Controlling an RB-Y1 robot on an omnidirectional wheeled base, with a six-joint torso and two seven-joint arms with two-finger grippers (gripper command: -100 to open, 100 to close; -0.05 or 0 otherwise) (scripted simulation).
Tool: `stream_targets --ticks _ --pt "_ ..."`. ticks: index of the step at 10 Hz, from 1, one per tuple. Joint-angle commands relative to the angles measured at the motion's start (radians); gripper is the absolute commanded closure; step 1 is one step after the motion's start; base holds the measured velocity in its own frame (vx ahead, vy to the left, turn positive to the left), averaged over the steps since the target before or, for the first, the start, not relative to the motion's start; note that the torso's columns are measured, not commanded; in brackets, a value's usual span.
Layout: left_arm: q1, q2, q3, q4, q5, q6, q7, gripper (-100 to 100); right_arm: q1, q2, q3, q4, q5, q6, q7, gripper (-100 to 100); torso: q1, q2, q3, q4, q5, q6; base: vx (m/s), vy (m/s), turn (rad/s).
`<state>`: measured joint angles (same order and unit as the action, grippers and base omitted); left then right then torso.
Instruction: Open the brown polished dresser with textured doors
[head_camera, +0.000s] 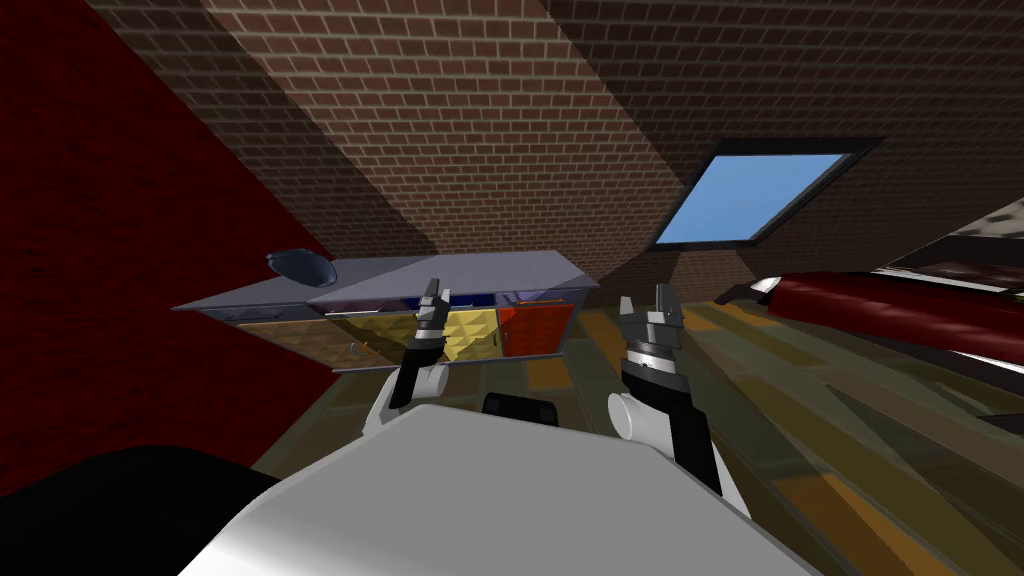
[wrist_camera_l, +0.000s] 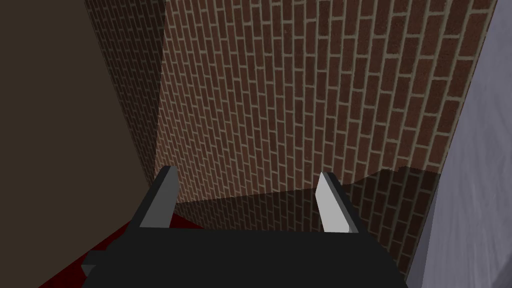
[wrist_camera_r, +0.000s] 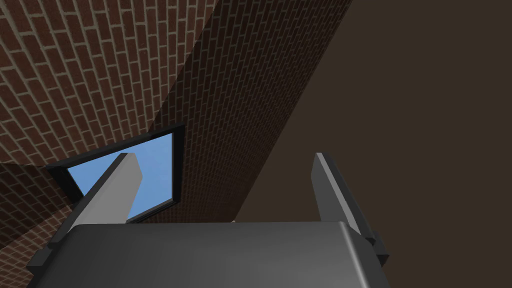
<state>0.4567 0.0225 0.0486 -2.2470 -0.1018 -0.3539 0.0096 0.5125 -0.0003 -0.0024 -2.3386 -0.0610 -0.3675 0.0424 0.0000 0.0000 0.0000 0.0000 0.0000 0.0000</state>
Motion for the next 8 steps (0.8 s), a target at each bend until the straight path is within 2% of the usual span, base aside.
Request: stream_targets --ticks 1,8 --pt "0.000 0.000 0.000 0.000 0.000 0.000 0.000 0 0.000 0.000 0.000 0.000 0.000 0.000 0.000 0 0.000 0.040 -0.082 0.041 0.000 0.000 0.000 0.000 0.000" --pt "0.000 0.000 0.000 0.000 0.000 0.000 0.000 0 0.000 0.000 0.000 0.000 0.000 0.000 0.000 0 0.000 0.544 -1.087 0.544 0.000 0.000 0.000 0.000 0.000"
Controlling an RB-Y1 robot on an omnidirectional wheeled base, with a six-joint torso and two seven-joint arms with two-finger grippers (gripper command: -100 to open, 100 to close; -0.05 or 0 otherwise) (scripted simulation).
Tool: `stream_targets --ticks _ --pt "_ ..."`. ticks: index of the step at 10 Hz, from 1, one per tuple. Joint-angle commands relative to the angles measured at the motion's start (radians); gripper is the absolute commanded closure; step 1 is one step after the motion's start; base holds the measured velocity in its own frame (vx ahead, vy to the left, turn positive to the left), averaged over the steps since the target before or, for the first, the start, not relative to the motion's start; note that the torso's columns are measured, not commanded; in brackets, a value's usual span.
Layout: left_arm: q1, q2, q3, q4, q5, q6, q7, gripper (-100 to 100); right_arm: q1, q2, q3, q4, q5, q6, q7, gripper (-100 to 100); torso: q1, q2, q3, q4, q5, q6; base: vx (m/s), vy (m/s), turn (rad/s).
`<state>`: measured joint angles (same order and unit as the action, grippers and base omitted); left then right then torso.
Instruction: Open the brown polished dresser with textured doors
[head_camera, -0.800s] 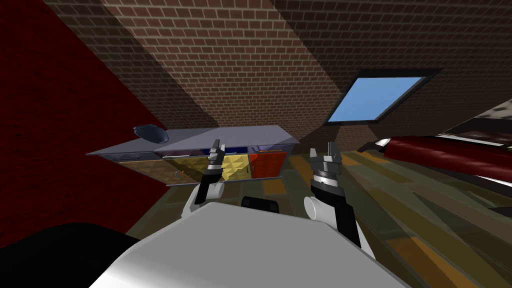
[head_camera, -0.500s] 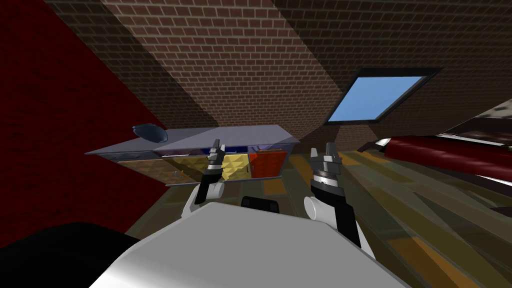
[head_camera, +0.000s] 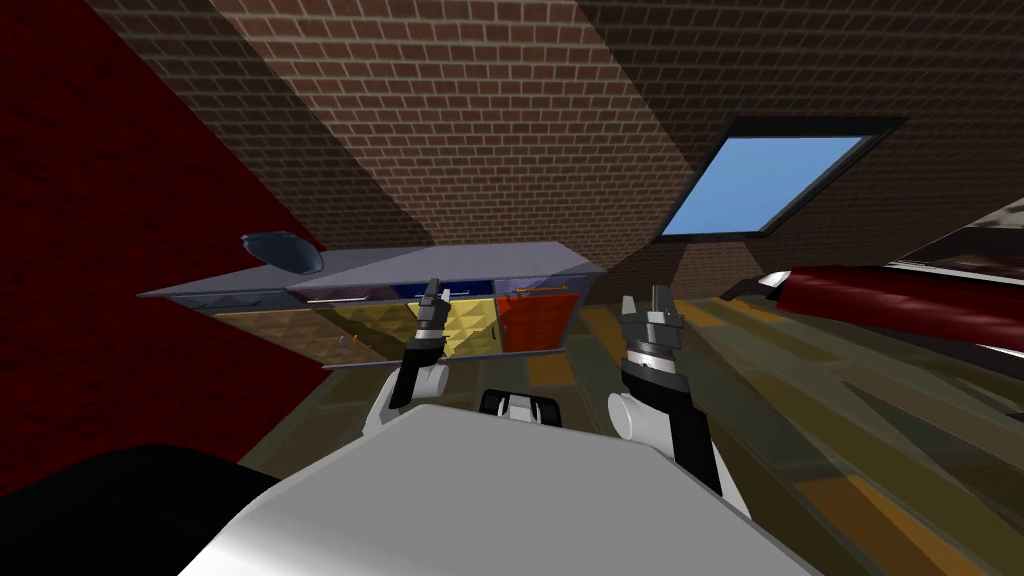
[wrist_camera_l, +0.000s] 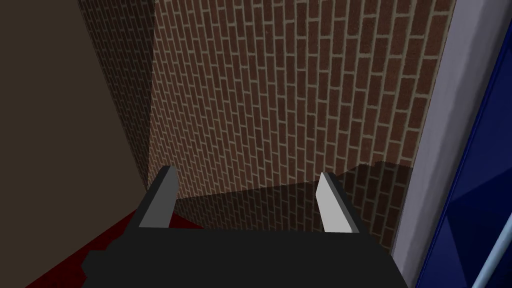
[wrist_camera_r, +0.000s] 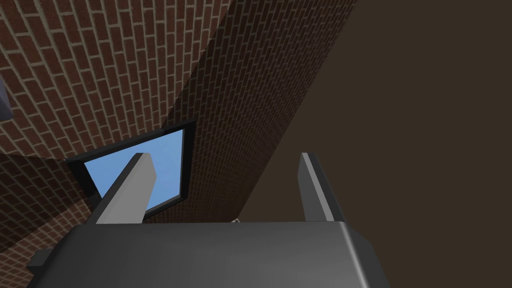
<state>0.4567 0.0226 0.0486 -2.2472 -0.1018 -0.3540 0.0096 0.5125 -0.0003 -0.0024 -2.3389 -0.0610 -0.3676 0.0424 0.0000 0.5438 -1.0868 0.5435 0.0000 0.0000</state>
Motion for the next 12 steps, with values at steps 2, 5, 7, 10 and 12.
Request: stream_targets --ticks 2,5,7,10,12 --pt "-0.006 0.038 -0.004 0.026 -0.001 -0.003 -0.006 -100 0.000 0.000 0.000 0.000 0.000 0.000 0.000 0 0.000 0.148 -0.295 0.148 0.000 0.000 0.009 -0.001 0.001" --pt "-0.021 0.077 -0.013 0.086 -0.002 -0.012 -0.021 -100 0.000 0.000 0.000 0.000 0.000 0.000 0.000 0 0.000 0.192 -0.389 0.193 0.000 0.000 0.030 -0.003 0.001" --pt "-0.034 0.094 -0.021 0.140 -0.004 -0.020 -0.035 -100 0.000 0.000 0.000 0.000 0.000 0.000 0.000 0 0.000 0.194 -0.389 0.194 0.000 0.000 0.038 -0.006 0.001" --pt "-0.058 0.112 -0.036 0.235 -0.007 -0.035 -0.060 -100 0.000 0.000 0.000 0.000 0.000 0.000 0.000 0 0.000 0.194 -0.389 0.194 0.000 0.000 0.047 -0.006 0.001" --pt "-0.066 0.117 -0.042 0.272 -0.008 -0.040 -0.069 -100 0.000 0.000 0.000 0.000 0.000 0.000 0.000 0 0.000 0.194 -0.390 0.194 0.000 0.000 0.050 -0.010 0.001"
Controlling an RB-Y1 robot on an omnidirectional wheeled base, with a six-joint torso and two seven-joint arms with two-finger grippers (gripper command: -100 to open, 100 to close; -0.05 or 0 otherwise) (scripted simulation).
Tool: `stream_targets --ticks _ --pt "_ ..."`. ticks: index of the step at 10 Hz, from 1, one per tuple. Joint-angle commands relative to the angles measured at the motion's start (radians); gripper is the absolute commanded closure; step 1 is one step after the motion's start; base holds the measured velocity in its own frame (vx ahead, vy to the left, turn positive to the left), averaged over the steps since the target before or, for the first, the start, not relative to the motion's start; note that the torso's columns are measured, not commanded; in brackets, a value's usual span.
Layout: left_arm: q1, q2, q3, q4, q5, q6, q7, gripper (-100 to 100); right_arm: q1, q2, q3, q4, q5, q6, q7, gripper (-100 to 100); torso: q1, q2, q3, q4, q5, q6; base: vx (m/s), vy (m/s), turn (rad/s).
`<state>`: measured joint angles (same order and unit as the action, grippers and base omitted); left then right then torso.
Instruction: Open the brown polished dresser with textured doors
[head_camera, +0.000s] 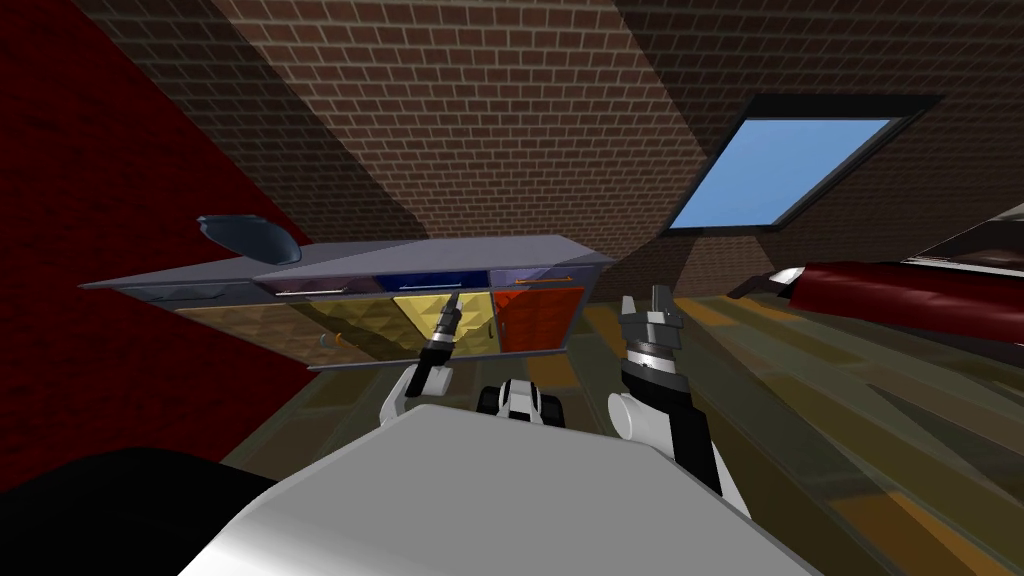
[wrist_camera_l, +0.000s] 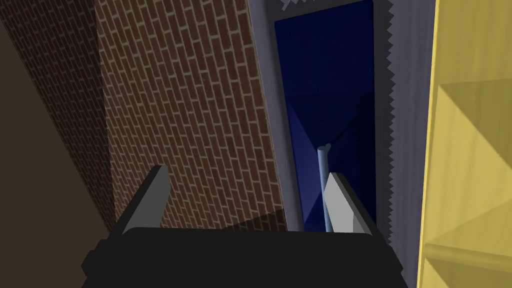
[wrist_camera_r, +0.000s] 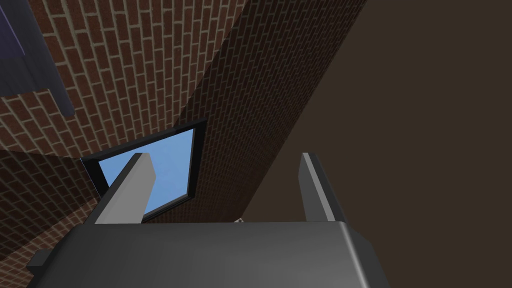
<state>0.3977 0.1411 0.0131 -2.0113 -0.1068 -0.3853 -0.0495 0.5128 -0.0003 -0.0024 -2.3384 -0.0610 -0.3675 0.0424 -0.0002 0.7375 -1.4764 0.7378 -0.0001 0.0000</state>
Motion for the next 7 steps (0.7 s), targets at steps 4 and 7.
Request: stream_targets --ticks 4,7 --pt "-0.036 0.009 -0.025 0.151 -0.007 -0.027 -0.040 -100 0.000 0.000 0.000 0.000 0.000 0.000 0.000 0 0.000 0.000 0.000 0.000 0.000 0.000 0.044 -0.003 0.001" --pt "-0.056 0.012 -0.038 0.234 -0.009 -0.039 -0.061 -100 0.000 0.000 0.000 0.000 0.000 0.000 0.000 0 0.000 0.001 0.001 0.000 0.000 0.000 0.032 -0.007 0.001"
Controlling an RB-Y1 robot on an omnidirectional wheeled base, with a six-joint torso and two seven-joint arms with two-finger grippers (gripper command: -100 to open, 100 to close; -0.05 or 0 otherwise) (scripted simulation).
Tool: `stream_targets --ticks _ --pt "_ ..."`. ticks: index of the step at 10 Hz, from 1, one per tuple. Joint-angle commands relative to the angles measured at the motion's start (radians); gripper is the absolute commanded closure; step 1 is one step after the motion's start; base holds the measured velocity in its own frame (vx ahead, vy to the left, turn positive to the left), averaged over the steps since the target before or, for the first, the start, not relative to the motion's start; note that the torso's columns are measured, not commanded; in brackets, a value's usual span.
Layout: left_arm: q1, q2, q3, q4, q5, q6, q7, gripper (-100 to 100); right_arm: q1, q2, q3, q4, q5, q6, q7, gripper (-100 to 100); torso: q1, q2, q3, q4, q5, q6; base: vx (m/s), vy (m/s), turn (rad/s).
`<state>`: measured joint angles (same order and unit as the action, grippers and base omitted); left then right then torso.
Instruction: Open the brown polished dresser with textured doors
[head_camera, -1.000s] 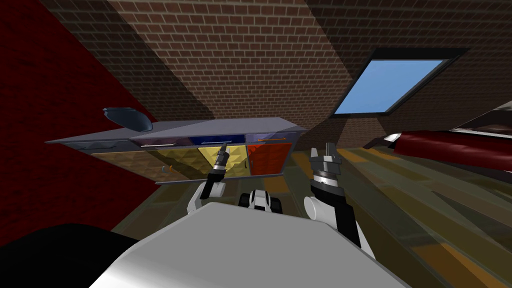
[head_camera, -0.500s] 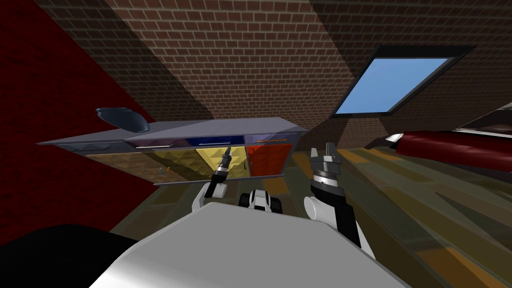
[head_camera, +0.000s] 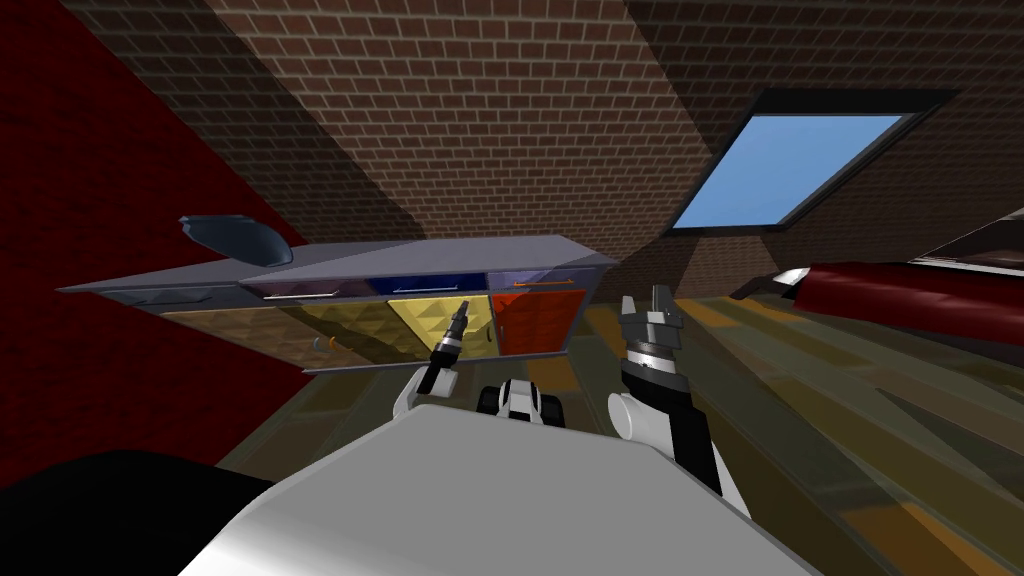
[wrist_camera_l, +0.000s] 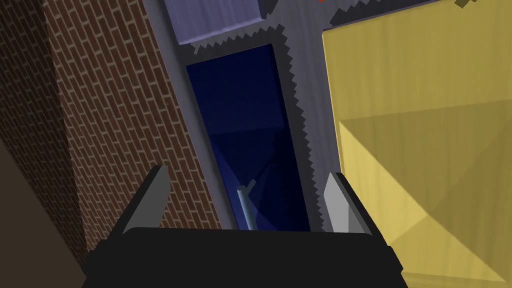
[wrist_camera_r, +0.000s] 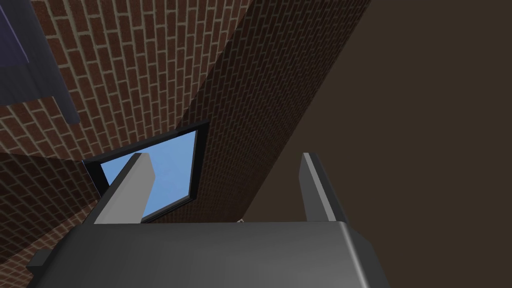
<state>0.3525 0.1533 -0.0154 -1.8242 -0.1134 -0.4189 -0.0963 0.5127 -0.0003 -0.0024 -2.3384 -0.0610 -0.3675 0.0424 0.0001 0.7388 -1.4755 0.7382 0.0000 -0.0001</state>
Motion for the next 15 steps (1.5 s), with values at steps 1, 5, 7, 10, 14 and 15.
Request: stream_targets --ticks 1,5,7,10,14,15 --pt "-0.021 0.001 -0.016 0.080 -0.004 -0.012 -0.025 -100 0.000 0.000 0.000 0.000 0.000 0.000 0.000 0 0.000 0.000 0.000 0.000 0.000 0.000 0.048 -0.012 0.001" --pt "-0.043 0.002 -0.030 0.175 -0.006 -0.025 -0.047 -100 0.000 0.000 0.000 0.000 0.000 0.000 0.000 0 0.000 0.000 0.000 0.000 0.000 0.000 0.038 -0.004 0.001" --pt "-0.054 0.001 -0.036 0.218 -0.007 -0.031 -0.058 -100 0.000 0.000 0.000 0.000 0.000 0.000 0.000 0 0.000 0.000 0.000 0.000 0.000 0.000 0.034 -0.006 0.001" --pt "-0.066 0.000 -0.043 0.273 -0.009 -0.037 -0.070 -100 0.000 0.000 0.000 0.000 0.000 0.000 0.000 0 0.000 -0.001 -0.001 0.000 0.000 0.000 0.034 -0.006 0.001" --pt "-0.089 -0.004 -0.058 0.370 -0.011 -0.050 -0.093 -100 0.000 0.000 0.000 0.000 0.000 0.000 0.000 0 0.000 -0.001 -0.001 0.000 0.000 0.000 0.035 -0.004 0.001" --pt "-0.101 -0.007 -0.065 0.408 -0.012 -0.056 -0.104 -100 0.000 0.000 0.000 0.000 0.000 0.000 0.000 0 0.000 -0.001 -0.001 0.000 0.000 0.000 0.036 -0.006 0.001"
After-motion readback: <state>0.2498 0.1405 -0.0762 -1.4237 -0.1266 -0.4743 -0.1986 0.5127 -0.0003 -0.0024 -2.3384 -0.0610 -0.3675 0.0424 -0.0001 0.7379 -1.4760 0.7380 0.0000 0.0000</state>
